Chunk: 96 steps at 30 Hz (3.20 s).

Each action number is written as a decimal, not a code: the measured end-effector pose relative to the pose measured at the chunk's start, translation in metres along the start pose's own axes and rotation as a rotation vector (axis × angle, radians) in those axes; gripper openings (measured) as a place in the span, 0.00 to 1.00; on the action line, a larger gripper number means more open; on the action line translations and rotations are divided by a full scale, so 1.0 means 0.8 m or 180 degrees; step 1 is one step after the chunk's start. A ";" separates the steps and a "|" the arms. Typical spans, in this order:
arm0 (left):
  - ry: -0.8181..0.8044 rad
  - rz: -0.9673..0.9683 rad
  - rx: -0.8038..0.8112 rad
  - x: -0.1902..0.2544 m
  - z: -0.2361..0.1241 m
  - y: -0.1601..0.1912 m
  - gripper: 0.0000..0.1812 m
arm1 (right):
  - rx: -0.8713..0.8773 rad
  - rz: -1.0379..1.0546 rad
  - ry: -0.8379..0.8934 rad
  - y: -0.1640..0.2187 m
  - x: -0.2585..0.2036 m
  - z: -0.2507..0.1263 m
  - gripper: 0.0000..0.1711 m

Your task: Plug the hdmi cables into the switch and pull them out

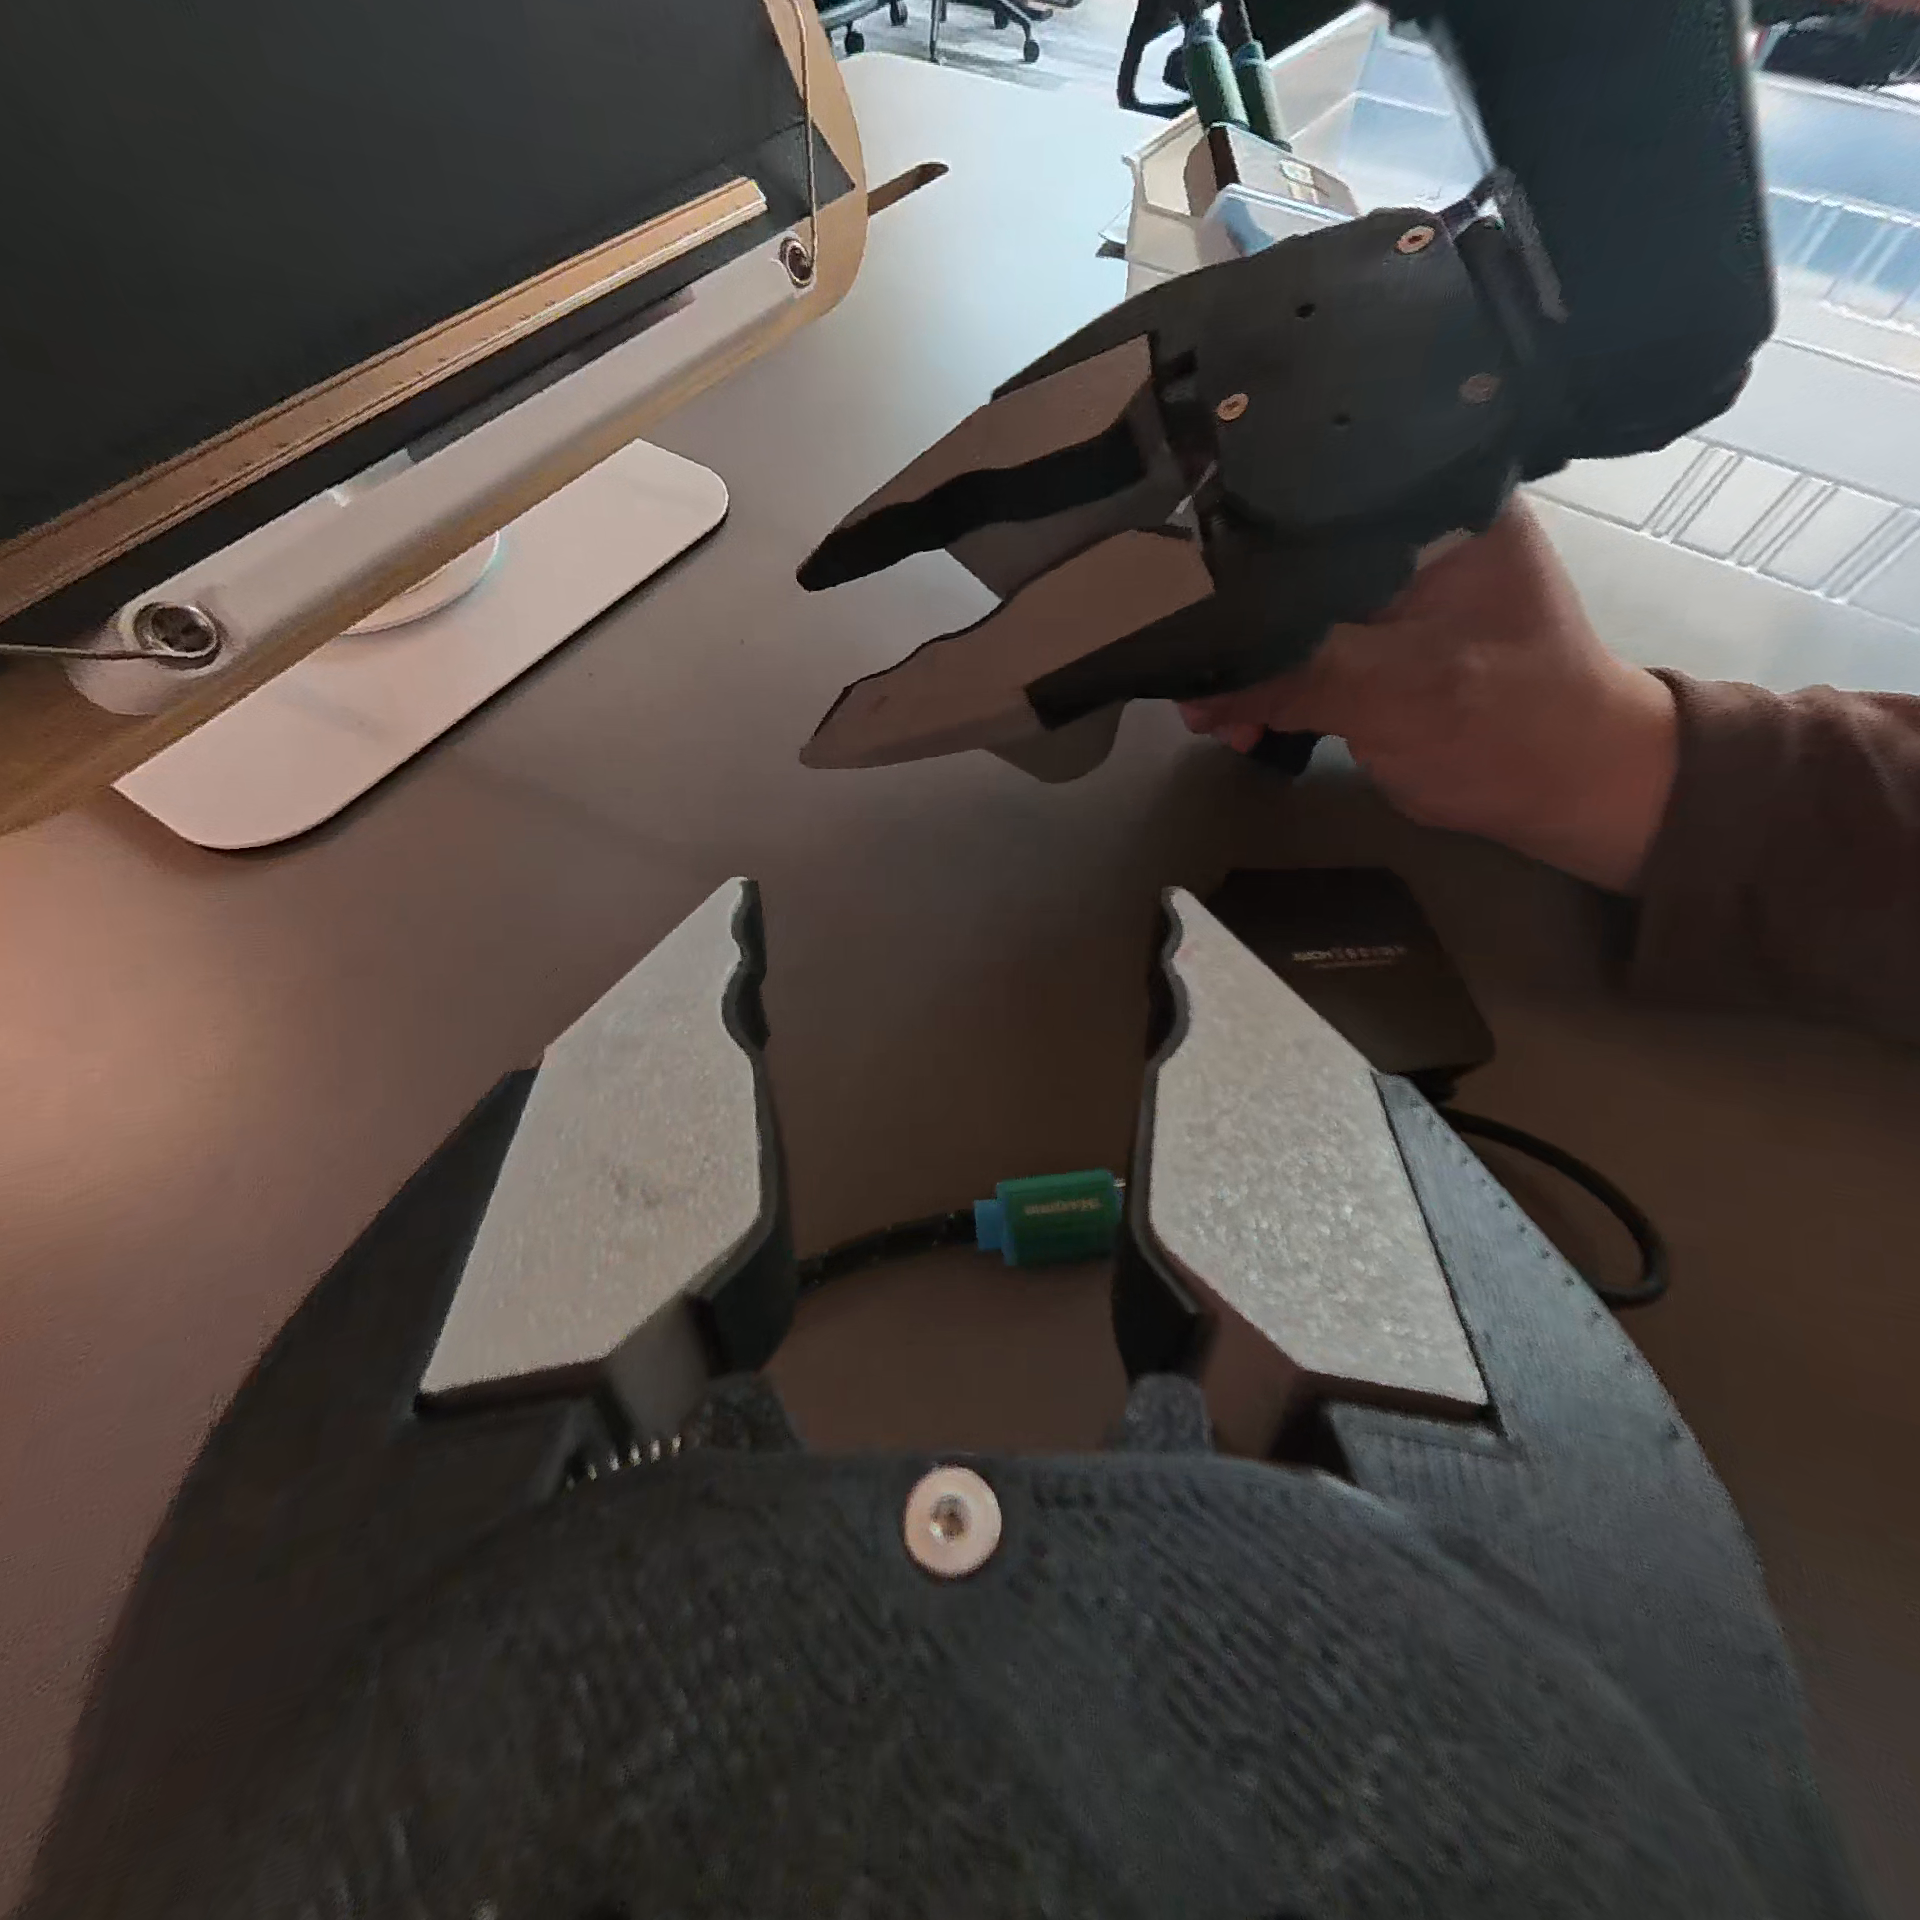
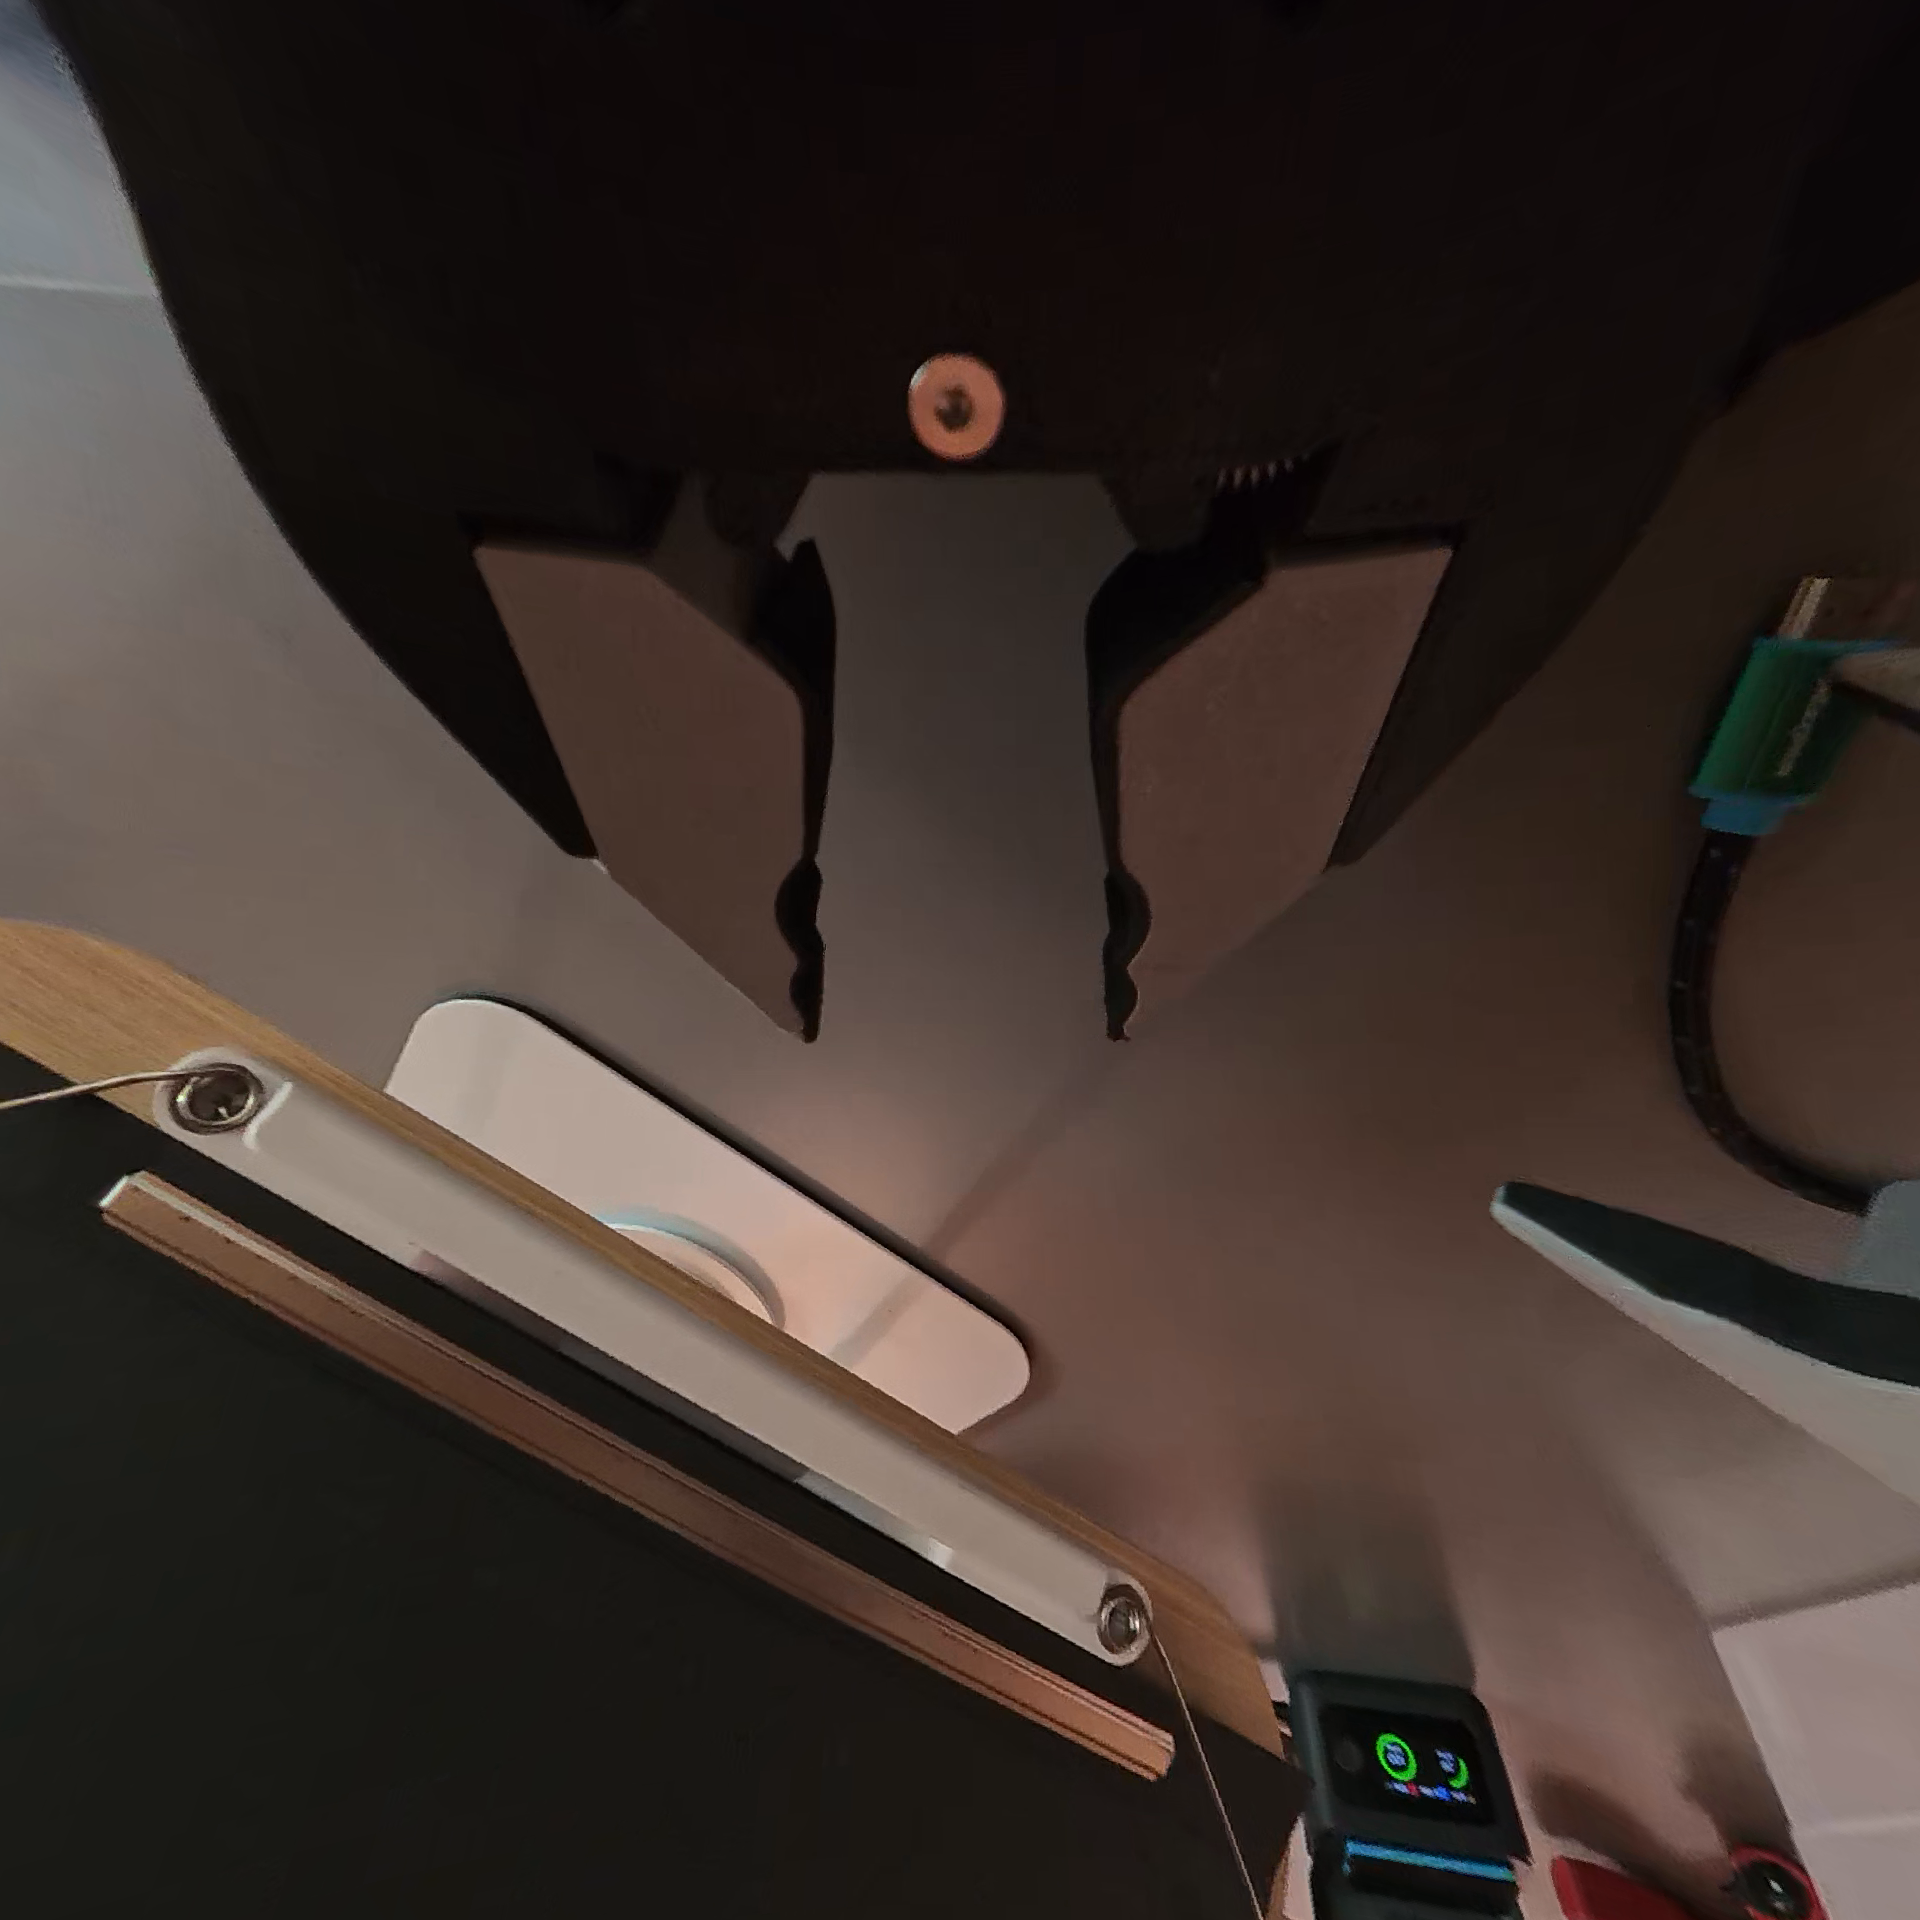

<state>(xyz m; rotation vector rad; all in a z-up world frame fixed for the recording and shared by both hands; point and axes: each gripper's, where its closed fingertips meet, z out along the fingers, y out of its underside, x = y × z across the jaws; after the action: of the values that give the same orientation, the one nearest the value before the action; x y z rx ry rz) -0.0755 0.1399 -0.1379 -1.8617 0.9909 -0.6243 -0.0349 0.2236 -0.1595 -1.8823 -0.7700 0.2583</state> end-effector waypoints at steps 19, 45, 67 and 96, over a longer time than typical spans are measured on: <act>-0.0096 0.0077 0.0046 0.005 0.015 0.007 0.36 | 0.0162 0.0128 -0.0323 -0.010 -0.013 -0.012 0.21; -0.0182 0.0075 -0.0136 -0.010 0.027 0.027 0.33 | 0.0208 0.0171 -0.0315 -0.011 -0.011 -0.017 0.19; -0.0236 0.0178 -0.0209 -0.010 0.029 0.031 0.33 | 0.0192 0.0117 -0.0393 -0.011 -0.019 -0.016 0.18; -0.0392 -0.0134 -0.0022 -0.023 0.017 0.016 0.35 | 0.0063 -0.0010 -0.0561 -0.006 -0.034 -0.018 0.23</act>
<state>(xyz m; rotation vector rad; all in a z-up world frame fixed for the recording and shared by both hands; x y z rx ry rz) -0.0802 0.1586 -0.1559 -1.9075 0.8766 -0.5247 -0.0507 0.1970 -0.1536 -1.8567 -0.8855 0.4330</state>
